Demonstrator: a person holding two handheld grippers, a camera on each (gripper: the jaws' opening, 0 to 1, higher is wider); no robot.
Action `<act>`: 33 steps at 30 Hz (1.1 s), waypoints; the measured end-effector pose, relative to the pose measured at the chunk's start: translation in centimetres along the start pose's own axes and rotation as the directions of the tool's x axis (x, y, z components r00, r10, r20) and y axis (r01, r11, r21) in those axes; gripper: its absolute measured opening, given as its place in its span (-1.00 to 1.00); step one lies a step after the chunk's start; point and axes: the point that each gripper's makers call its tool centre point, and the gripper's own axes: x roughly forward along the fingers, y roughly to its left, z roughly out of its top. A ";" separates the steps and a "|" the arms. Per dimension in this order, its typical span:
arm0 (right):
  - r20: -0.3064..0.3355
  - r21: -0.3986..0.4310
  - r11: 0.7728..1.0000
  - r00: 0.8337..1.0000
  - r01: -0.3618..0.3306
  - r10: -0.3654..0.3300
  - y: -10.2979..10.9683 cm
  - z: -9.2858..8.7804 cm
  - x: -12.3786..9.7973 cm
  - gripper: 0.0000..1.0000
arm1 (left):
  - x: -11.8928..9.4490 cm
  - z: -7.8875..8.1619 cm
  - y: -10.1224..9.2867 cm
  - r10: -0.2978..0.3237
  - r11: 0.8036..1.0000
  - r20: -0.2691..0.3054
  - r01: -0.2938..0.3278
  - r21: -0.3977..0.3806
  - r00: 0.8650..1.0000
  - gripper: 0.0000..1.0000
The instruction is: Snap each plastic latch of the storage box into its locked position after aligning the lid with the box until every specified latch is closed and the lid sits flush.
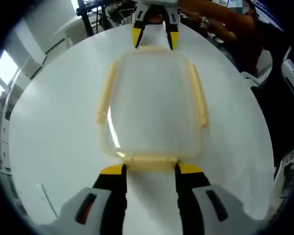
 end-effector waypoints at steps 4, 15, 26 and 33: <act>-0.009 0.005 1.000 1.000 -0.012 0.012 -0.2 0.3 0.2 -0.09 | 0.1 0.1 -0.2 0.000 1.000 0.003 0.000 0.001 1.000 -0.23; -0.028 0.025 0.999 0.999 -0.032 0.032 -0.2 0.1 0.2 -0.12 | 0.1 0.1 -0.5 0.009 1.000 0.061 -0.008 -0.016 0.998 -0.23; -0.031 0.056 0.997 0.998 -0.056 0.058 0.0 0.1 0.7 -0.18 | 0.1 0.1 -0.3 0.004 1.000 0.114 -0.004 -0.002 0.994 -0.21; -0.023 0.054 0.997 0.998 -0.059 0.060 -0.3 0.1 0.7 -0.23 | 0.2 0.3 -0.3 -0.010 1.000 0.127 0.008 0.021 0.992 -0.21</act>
